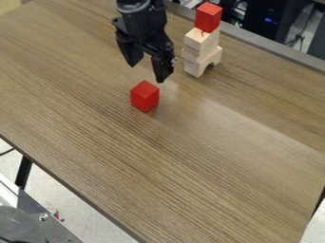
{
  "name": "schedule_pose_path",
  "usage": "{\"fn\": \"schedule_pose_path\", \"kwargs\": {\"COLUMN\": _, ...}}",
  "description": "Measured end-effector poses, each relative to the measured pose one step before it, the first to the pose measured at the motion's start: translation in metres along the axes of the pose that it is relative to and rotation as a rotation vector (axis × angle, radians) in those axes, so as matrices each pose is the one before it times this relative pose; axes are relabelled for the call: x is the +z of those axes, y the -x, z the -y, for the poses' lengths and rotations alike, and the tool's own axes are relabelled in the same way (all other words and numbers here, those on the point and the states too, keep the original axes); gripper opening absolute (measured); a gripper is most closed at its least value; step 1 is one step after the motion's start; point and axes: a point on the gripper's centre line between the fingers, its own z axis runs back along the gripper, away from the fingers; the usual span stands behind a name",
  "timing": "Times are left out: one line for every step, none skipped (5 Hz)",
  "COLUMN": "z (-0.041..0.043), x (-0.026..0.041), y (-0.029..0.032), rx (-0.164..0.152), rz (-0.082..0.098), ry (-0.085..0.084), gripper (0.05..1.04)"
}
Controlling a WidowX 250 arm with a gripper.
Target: Put the red cube on top of the block
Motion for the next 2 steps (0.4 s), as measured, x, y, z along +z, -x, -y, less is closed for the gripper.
{"fn": "schedule_pose_path", "kwargs": {"z": 0.00240, "x": -0.00691, "y": 0.00165, "rx": -0.0019, "rz": -0.0182, "ry": 0.0007, "gripper": 0.997}}
{"fn": "schedule_pose_path", "kwargs": {"z": 0.00180, "x": -0.00112, "y": -0.00146, "rx": -0.0044, "rz": 0.0042, "ry": -0.0028, "gripper": 0.997}}
